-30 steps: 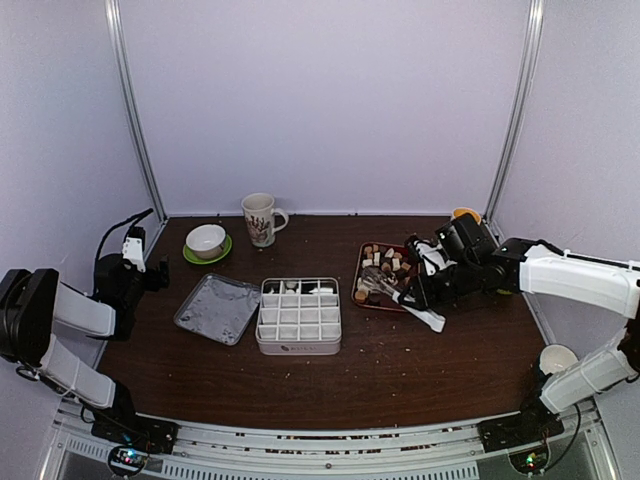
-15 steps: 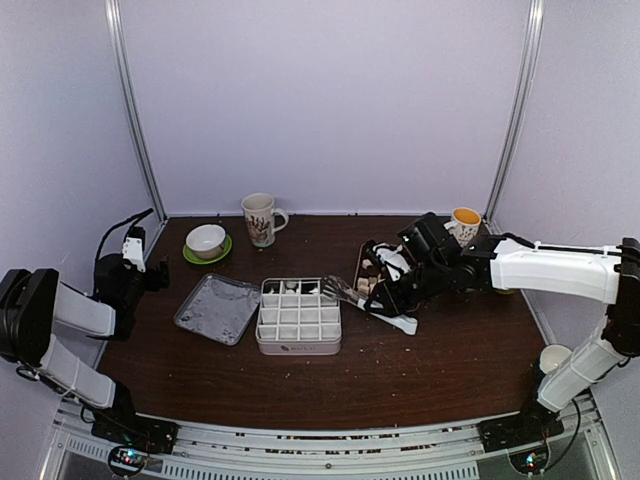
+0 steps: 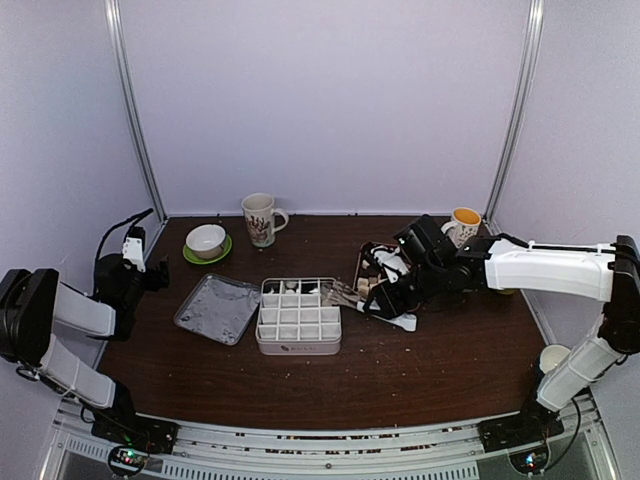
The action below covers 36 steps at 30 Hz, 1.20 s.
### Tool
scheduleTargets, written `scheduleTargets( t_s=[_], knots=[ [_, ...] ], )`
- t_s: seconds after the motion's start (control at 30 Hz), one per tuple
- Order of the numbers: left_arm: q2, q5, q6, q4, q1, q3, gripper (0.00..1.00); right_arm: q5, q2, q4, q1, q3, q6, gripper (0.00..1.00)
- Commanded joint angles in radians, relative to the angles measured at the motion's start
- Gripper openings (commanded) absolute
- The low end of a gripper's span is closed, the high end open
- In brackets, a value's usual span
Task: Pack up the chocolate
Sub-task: Place the fake chocolate in the empty pocket of the box, then pick up the fake chocolate from the plate.
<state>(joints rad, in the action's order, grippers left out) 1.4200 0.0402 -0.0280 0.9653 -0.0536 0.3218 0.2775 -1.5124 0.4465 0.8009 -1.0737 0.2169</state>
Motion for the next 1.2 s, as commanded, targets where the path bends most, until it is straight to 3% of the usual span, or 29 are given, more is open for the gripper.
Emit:
scheduleTargets(
  t_s=[0.0, 0.2, 0.43, 0.7, 0.97, 1.17],
  knots=[
    [0.005, -0.011, -0.005, 0.027, -0.008, 0.019, 0.98, -0.025, 0.0, -0.04, 0.005, -0.03, 0.009, 0.39],
    [0.005, -0.01, -0.004, 0.026, -0.007, 0.019, 0.98, -0.047, 0.033, -0.062, 0.005, -0.024, 0.017, 0.37],
    [0.005, -0.011, -0.004, 0.026, -0.008, 0.019, 0.98, -0.233, 0.199, -0.099, -0.002, 0.08, 0.041, 0.37],
    [0.005, -0.011, -0.004, 0.026, -0.008, 0.019, 0.98, -0.324, 0.313, 0.013, -0.046, 0.167, 0.098, 0.37],
    [0.005, -0.011, -0.004, 0.027, -0.008, 0.019, 0.98, -0.315, 0.41, 0.054, -0.094, 0.255, 0.17, 0.37],
    [0.005, -0.012, -0.004, 0.027, -0.007, 0.019, 0.98, -0.278, 0.393, 0.06, -0.112, 0.296, 0.18, 0.37]
  ],
)
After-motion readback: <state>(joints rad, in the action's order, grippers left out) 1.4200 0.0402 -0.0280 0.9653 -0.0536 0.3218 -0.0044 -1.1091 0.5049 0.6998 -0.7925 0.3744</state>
